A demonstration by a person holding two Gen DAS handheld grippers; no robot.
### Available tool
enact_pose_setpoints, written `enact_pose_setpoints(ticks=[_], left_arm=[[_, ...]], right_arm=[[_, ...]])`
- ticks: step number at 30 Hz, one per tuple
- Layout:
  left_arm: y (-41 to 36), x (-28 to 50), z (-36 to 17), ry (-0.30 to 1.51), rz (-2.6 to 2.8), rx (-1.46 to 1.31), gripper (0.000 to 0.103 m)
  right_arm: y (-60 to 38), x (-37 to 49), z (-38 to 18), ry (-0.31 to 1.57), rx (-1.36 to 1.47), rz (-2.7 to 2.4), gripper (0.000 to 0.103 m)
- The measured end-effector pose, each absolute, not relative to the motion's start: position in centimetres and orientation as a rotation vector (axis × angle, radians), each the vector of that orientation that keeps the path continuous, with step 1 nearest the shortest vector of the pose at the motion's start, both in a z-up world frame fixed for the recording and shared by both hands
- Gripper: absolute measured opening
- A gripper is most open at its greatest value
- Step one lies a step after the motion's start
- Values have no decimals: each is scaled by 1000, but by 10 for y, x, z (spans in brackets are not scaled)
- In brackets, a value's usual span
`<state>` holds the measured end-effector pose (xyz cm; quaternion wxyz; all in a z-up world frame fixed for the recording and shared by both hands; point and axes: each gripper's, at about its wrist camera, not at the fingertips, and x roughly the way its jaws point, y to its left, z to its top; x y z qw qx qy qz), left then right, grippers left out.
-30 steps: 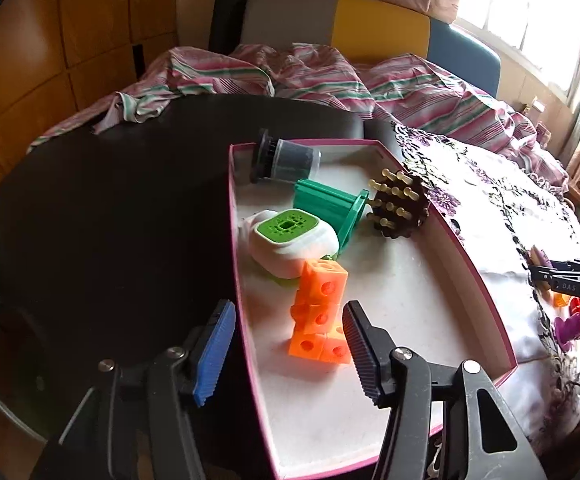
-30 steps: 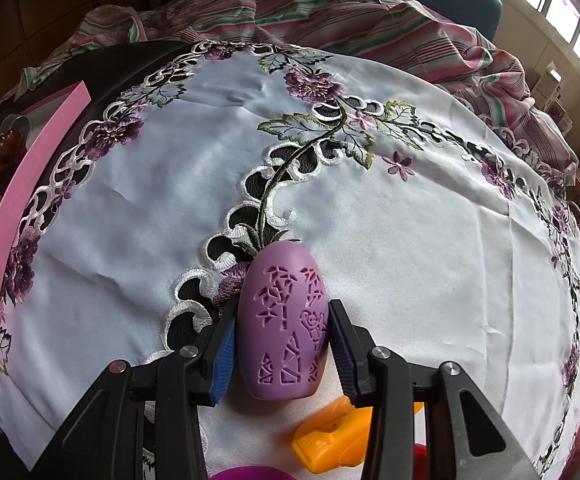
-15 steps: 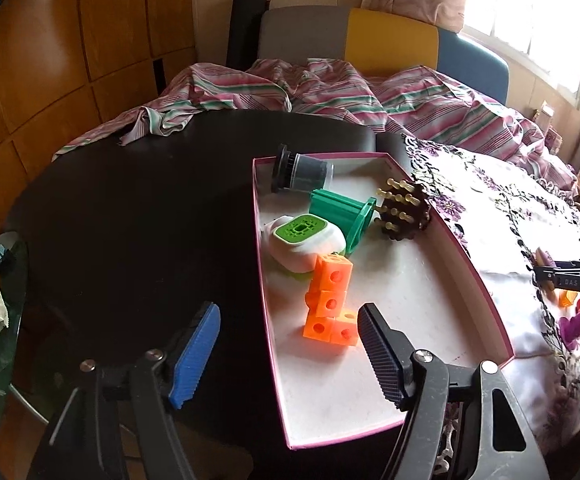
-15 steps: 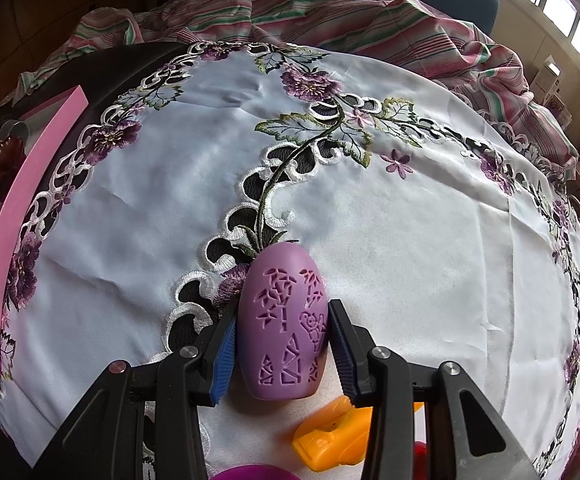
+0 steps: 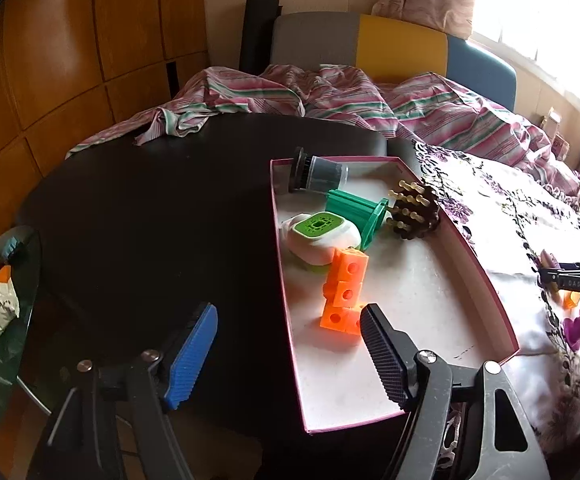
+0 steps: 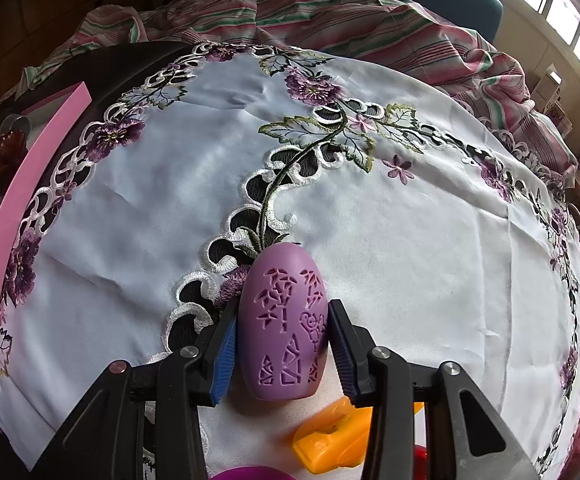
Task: Organize rigid objects
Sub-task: 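Carry the purple oval sponge into the tray and release it with the right gripper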
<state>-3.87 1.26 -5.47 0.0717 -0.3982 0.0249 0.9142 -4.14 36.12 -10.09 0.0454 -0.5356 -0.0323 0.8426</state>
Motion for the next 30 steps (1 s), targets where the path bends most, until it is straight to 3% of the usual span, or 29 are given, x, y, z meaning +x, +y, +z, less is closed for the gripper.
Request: enact_pose_setpoints(ticks=[10, 17, 23, 30], left_arm=[[1, -36, -52, 17, 2742, -1190, 75], [-3, -35, -54, -21, 2725, -1196, 75], [-8, -34, -56, -49, 2727, -1204, 76], [-19, -33, -56, -77, 2738, -1213, 76]], right_arm=[[362, -42, -91, -56, -1614, 2583, 42], [344, -37, -47, -2, -1557, 2642, 42], [280, -38, -7, 4, -1537, 2815, 42], [176, -43, -5, -65, -1672, 2983, 42]])
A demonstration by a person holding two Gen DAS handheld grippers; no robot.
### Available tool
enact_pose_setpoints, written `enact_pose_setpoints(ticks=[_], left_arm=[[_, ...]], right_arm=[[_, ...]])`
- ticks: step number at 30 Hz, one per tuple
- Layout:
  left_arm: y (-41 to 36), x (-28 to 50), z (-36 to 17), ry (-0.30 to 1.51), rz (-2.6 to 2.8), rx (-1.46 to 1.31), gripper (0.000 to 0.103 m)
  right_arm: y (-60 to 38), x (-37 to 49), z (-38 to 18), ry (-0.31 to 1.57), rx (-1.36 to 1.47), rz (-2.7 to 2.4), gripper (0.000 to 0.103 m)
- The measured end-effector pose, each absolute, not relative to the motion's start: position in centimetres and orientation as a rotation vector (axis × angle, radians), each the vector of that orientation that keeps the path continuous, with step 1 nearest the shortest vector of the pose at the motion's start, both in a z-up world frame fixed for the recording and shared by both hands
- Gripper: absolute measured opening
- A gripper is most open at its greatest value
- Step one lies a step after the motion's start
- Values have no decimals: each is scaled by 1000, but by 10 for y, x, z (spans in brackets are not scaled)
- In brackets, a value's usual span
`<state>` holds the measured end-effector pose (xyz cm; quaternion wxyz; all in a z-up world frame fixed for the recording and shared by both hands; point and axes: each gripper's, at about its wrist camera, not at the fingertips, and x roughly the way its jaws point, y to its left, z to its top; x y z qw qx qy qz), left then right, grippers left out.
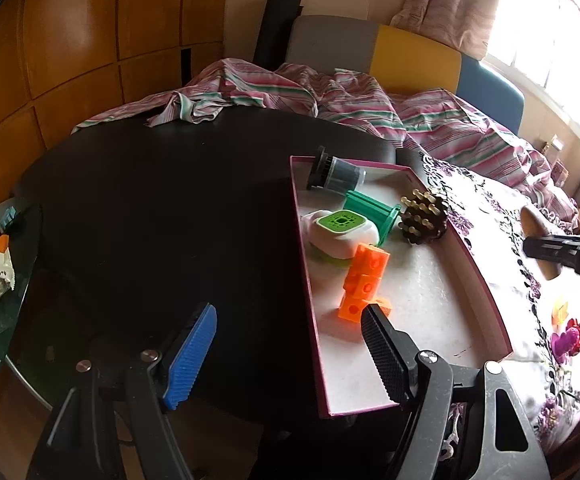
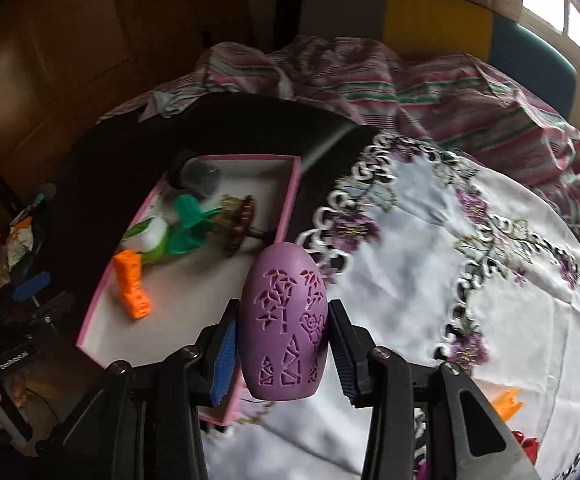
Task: Organize rigid objects
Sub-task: 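Carry the purple oval sponge into the tray and release it with the right gripper, then move both grippers back over the remaining objects on the cloth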
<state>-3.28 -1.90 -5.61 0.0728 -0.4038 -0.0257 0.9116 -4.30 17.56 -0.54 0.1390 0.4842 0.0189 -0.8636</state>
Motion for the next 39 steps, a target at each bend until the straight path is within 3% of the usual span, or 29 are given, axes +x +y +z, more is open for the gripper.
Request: enact_pose_setpoints(ticks=[7, 14, 26, 39], left_arm=[[-34, -33, -58, -128, 2751, -1229, 76], [-39, -34, -62, -148, 2745, -1243, 76], [-33, -31, -62, -122, 2729, -1237, 76], [-23, -24, -51, -61, 2746, -1195, 76]], right_arm=[[108, -61, -43, 82, 1529, -2379, 42], [85, -91, -82, -93, 1597, -2342, 42], [90, -77, -65, -189, 1441, -2391, 45], [112, -53, -51, -147, 1373, -2501, 45]])
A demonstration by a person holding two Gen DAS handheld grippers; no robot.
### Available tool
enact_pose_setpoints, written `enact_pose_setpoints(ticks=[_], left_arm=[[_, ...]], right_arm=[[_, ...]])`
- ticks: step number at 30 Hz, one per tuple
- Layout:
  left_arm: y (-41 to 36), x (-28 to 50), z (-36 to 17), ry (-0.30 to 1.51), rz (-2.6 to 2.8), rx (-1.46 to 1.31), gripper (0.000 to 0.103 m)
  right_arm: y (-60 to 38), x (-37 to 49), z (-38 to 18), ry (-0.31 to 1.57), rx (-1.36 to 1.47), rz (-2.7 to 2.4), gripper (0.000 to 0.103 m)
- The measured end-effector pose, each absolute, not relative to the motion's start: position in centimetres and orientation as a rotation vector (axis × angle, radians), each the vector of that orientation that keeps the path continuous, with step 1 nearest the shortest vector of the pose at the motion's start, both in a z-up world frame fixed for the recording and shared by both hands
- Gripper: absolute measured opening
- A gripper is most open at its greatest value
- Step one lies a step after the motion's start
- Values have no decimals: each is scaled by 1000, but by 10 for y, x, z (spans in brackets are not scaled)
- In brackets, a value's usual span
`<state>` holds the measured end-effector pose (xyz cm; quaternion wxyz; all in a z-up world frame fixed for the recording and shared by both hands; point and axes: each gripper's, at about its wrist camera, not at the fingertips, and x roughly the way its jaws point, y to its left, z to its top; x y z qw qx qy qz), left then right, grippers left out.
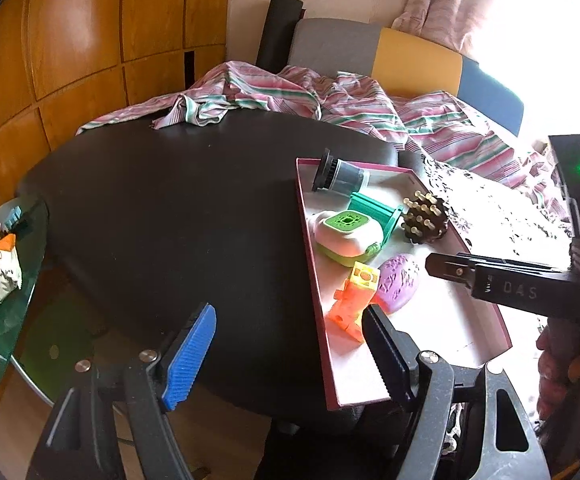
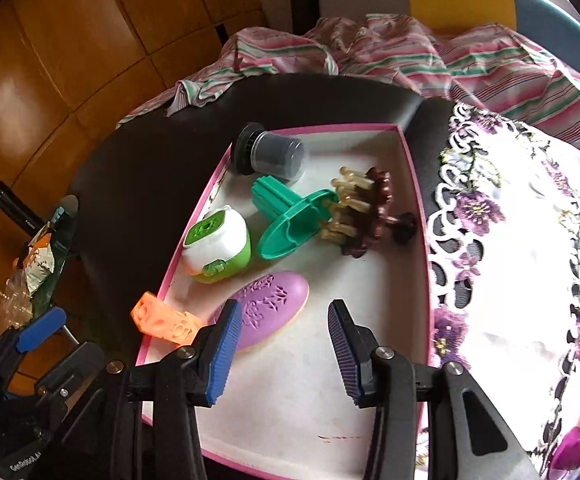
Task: Organize rigid objects
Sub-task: 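Move both grippers back over the remaining objects on the cloth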
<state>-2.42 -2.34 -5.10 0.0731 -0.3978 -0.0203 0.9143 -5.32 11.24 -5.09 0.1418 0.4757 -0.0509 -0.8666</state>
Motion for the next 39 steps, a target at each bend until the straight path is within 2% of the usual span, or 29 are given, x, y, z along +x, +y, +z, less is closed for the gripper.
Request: enact_pose_setpoints(ticks=[9, 22, 31, 39], left_arm=[[-12, -20, -47, -18, 2722, -1174, 76], [14, -16, -43, 49, 2665, -1144, 76], [54, -17, -36, 109, 2562, -1106, 76], [100, -17, -31, 133, 2420, -1084, 76]], right_arm=[[138, -37, -27, -158, 1288, -2604, 45], [213, -12, -4, -284, 1265, -2734, 45], [323, 22, 4, -521, 1329, -2887, 45], [414, 67, 0, -832, 1360, -3005, 46]])
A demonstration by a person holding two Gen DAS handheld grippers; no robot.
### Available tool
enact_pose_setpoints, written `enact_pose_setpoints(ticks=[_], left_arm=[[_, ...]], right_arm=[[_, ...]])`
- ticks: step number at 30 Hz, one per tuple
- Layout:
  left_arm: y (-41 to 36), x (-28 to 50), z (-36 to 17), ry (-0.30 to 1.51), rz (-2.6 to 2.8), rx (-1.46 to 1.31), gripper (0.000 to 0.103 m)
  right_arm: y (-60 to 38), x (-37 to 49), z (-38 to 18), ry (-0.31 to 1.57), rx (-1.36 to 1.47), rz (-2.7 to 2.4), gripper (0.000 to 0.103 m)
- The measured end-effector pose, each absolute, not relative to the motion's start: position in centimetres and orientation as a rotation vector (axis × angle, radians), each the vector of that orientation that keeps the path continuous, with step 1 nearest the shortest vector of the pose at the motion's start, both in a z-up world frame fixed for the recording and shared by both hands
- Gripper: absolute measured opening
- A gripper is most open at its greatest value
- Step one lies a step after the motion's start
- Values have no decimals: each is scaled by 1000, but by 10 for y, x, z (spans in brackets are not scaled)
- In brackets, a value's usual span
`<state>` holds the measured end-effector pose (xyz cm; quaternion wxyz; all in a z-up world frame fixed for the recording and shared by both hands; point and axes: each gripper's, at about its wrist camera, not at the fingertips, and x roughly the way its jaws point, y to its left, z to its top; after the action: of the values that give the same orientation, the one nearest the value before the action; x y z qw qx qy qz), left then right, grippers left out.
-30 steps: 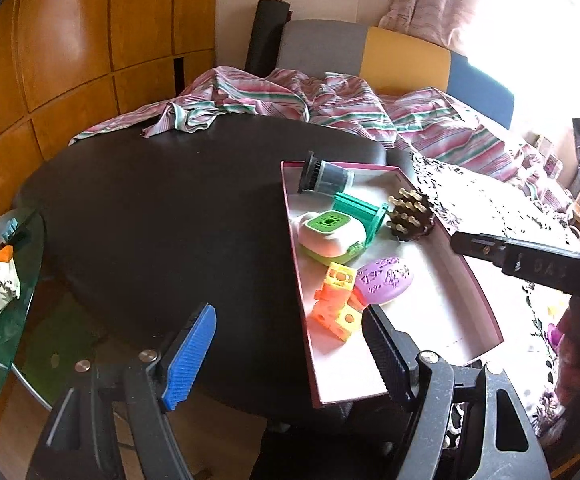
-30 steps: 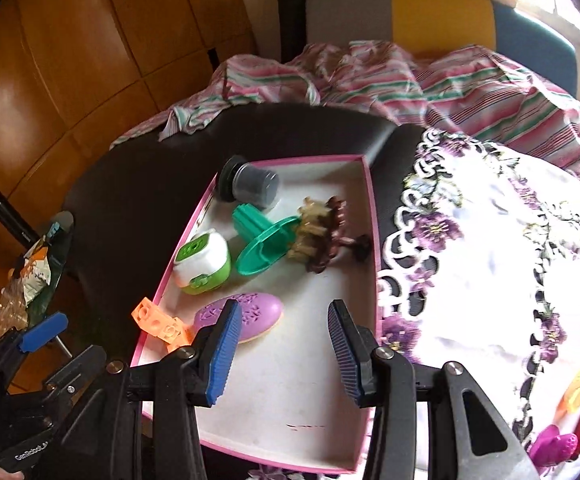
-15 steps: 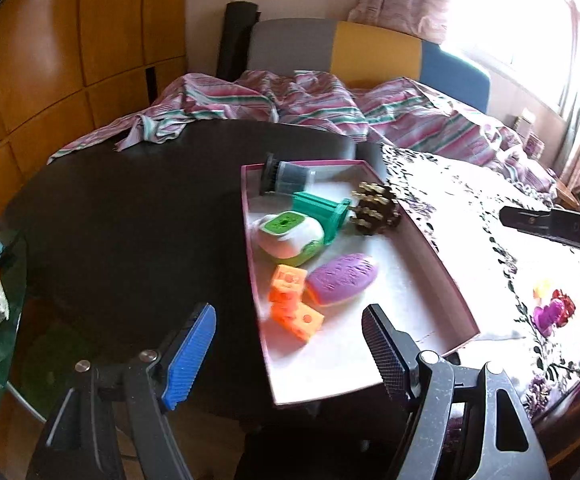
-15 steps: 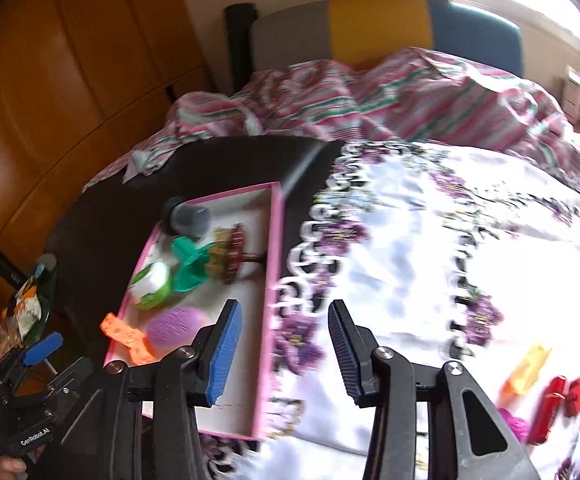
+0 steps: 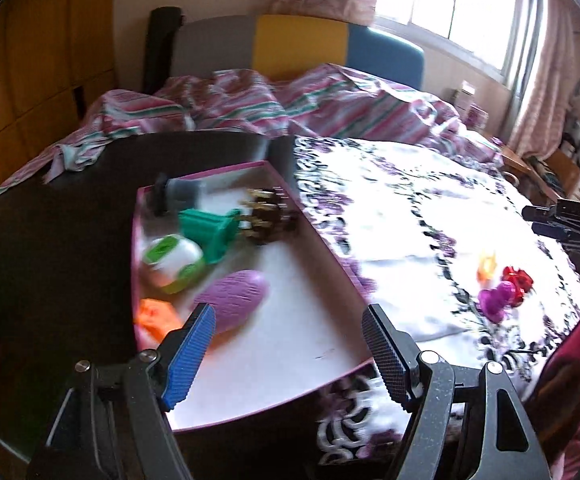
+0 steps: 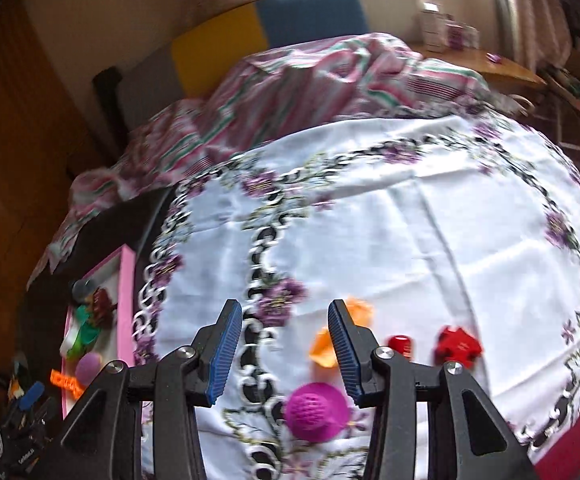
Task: Organize rigid objects
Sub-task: 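Move both grippers back over the remaining objects on the cloth, then grasp the magenta dome-shaped cup with the left gripper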
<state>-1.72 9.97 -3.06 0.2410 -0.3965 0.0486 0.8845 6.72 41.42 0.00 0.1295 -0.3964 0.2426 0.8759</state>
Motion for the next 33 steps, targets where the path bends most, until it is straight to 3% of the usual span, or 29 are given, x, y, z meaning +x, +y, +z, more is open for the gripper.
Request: enact_pose_setpoints(ticks=[10, 22, 25, 32, 33], left_arm=[[176, -2, -35, 198, 2178, -1073, 76], [297, 30, -52, 332, 1891, -992, 75], [322, 34, -58, 366, 1834, -990, 68], [365, 38, -81, 437, 1793, -1017, 67], [369, 36, -85, 441, 1787, -1036, 57]], right_arm=[[467, 106, -20, 1068, -963, 2461, 46], [475, 117, -22, 1187, -862, 2473, 46], [477, 120, -22, 1200, -843, 2471, 46], [481, 125, -23, 1246, -794, 2461, 46], [480, 124, -23, 1248, -798, 2467, 46]])
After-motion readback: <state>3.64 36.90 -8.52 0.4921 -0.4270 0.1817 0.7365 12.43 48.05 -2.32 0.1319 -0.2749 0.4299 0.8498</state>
